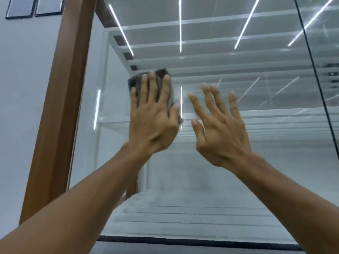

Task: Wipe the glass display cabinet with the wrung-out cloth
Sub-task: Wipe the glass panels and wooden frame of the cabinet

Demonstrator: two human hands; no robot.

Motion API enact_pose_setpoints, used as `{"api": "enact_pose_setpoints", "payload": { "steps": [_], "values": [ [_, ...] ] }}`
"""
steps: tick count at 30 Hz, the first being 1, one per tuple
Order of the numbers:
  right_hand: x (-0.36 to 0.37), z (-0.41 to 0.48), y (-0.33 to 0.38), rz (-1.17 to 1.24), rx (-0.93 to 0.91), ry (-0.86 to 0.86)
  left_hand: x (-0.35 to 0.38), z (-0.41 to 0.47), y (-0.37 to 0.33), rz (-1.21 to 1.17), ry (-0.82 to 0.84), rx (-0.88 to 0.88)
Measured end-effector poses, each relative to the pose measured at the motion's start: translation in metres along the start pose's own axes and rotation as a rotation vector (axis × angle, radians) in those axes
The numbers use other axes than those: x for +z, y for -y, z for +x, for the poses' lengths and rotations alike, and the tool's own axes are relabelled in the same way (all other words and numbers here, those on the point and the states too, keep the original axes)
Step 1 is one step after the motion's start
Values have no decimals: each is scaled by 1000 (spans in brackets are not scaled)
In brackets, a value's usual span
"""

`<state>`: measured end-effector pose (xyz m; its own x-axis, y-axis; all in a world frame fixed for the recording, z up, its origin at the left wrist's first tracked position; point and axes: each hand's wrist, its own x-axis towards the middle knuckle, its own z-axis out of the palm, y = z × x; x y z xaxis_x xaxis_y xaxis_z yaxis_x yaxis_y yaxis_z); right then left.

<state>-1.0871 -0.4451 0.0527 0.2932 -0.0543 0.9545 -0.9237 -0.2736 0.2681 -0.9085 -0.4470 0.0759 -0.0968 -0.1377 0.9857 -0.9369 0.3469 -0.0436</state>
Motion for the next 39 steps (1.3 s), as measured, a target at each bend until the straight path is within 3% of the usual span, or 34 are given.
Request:
{"api": "enact_pose_setpoints", "payload": {
  "steps": [4,7,10,13,17,21,24,28,33,39],
  "values": [
    [-9,-8,-29,-17,13,-4,12,-35,-13,56,43,259],
    [-17,-17,-52,-21,59,-12,12,-15,-18,46,26,174],
    [-21,-21,-59,-14,79,-17,19,23,-68,1,40,55],
    [-25,-38,-75,-21,83,-23,30,8,-100,10,72,197],
    [-41,-61,-118,-103,91,-9,31,-19,-80,85,97,381],
    [-51,-64,-138,-194,77,-22,34,28,-114,37,61,139],
    [-55,-62,-143,-277,71,-41,47,34,-168,3,73,187],
    [-65,-63,-164,-206,94,-2,55,6,-173,31,115,346],
    [-67,-65,-173,-53,228,-76,58,43,-212,7,99,245],
    [-67,-82,-191,100,239,-189,77,36,-248,30,125,363]
  ]
}}
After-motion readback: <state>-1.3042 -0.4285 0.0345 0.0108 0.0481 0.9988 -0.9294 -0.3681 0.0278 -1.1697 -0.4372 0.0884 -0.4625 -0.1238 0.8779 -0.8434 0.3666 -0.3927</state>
